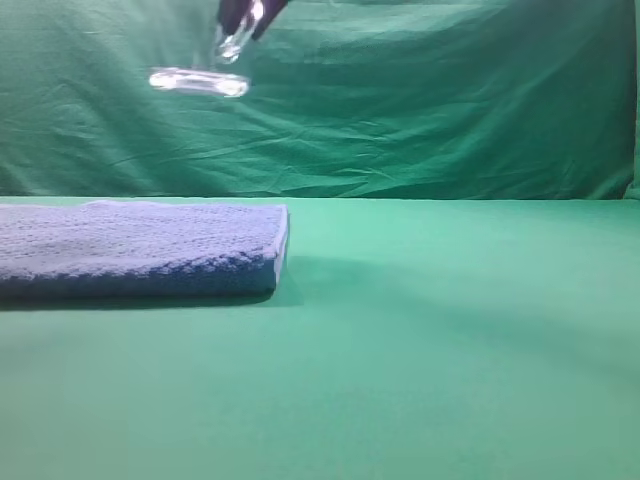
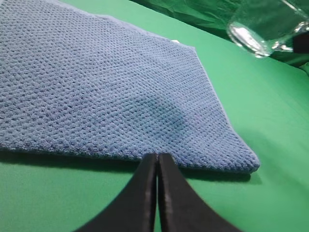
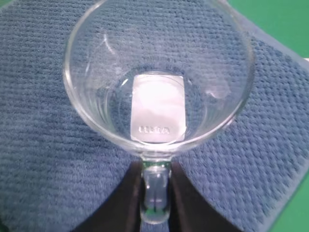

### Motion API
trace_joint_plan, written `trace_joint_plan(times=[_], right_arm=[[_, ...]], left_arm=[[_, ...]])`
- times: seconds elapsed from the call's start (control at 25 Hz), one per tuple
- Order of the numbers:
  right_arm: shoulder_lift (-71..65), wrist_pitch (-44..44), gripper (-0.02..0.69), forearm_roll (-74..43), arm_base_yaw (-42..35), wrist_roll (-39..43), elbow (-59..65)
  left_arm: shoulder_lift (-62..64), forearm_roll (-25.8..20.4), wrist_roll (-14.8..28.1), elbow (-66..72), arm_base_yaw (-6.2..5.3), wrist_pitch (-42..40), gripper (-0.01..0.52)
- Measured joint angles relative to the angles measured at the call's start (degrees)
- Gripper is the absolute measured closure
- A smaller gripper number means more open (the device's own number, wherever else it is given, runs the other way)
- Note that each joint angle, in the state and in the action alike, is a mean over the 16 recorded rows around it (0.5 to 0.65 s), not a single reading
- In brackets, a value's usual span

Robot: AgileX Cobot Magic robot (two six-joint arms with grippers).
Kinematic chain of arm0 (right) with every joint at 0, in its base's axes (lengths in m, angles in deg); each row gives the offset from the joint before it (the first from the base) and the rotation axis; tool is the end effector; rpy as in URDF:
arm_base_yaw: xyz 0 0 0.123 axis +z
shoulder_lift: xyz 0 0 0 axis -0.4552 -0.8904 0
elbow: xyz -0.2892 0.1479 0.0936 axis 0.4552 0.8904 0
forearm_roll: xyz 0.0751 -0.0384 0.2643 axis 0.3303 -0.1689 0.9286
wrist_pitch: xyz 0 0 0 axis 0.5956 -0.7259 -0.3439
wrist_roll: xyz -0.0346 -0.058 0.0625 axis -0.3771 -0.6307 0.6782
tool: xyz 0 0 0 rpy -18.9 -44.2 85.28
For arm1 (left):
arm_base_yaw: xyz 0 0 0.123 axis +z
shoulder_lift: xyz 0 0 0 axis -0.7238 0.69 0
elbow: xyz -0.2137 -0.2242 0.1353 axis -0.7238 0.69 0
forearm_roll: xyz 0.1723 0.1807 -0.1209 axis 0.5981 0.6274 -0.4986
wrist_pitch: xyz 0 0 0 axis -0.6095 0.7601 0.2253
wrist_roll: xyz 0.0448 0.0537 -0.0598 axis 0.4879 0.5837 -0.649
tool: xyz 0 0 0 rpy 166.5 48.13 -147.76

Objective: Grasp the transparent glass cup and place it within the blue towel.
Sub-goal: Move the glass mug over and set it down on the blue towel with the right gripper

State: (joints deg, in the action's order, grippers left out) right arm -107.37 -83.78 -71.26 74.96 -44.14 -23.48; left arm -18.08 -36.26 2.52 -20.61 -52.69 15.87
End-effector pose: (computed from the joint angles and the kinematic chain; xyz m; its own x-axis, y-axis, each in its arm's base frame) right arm 0.3511 0.3843 0.2818 -0.4835 -0.5511 -0.6801 -0.7330 0.6796 -0.0295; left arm 0.0193 -0.0173 0.1913 -0.3606 -0.3315 -0.8718 0.1394 0.9051 -0.4018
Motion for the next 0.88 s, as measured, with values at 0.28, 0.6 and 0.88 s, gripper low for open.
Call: trace_joint_plan(times=[0.28,0.6,0.88], right_arm=[[-11.02,1.36,0.558,0.52,1.02,-2.07,-9.80],[-16.14,1.90,0.429,0.89,0.96,-2.95,-14.65],[-12.89,-5.29,0.269,0.78,0.03,-2.96,-16.57]], left_arm=[[0.00,0.00,0.00,0.00,0.00,0.00,0.514],[0.00,0.00,0.00,0.00,0.00,0.00,0.514],[0.00,0.00,0.00,0.00,0.00,0.00,0.514]])
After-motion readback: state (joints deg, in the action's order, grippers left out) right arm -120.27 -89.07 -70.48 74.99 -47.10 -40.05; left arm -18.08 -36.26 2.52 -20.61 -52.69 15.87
